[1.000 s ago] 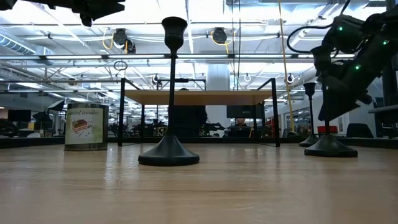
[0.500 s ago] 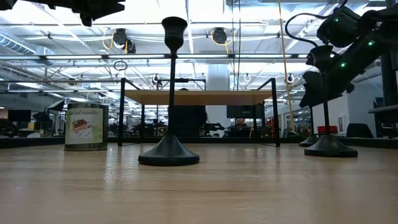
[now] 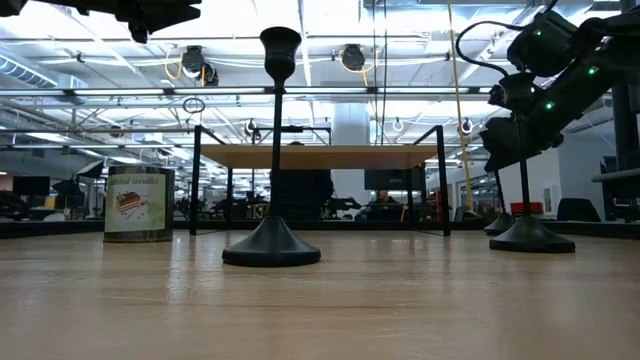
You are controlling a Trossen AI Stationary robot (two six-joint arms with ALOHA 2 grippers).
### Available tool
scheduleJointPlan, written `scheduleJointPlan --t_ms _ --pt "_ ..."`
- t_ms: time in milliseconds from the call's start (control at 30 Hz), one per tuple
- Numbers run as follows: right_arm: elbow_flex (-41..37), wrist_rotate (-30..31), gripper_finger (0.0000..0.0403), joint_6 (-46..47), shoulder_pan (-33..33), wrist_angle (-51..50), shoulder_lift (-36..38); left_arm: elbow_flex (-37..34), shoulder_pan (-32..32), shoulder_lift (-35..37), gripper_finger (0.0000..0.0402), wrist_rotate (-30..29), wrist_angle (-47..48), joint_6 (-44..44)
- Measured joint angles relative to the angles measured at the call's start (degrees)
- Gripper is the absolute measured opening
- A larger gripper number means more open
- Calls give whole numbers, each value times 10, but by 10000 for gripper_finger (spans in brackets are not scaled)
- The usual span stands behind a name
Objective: Pick & Place candle stick holders
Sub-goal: Put the top black candle holder on the shelf
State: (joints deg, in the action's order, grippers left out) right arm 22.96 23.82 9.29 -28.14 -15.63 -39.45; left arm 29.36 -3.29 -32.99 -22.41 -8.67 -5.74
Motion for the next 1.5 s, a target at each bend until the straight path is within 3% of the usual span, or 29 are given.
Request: scheduleJointPlan --t_ms 167,433,500,767,1033,1167,1500 --pt "37 16 16 -13 0 1 7 0 0 0 182 0 0 0" --pt "202 76 12 -94 0 13 6 0 0 0 182 0 -1 -1" --pt "243 57 11 -123 1 23 0 0 0 0 182 0 -1 -5" --pt "308 -131 10 -145 8 167 -87 0 0 0 182 0 -4 -21" --pt "371 -134 10 -171 -22 179 -270 0 0 0 182 0 -15 -20" --pt "422 -135 10 -152 -47 139 -336 0 0 0 182 0 -15 -10" --pt "442 -136 12 -96 -99 92 -380 0 0 0 182 0 -15 -15"
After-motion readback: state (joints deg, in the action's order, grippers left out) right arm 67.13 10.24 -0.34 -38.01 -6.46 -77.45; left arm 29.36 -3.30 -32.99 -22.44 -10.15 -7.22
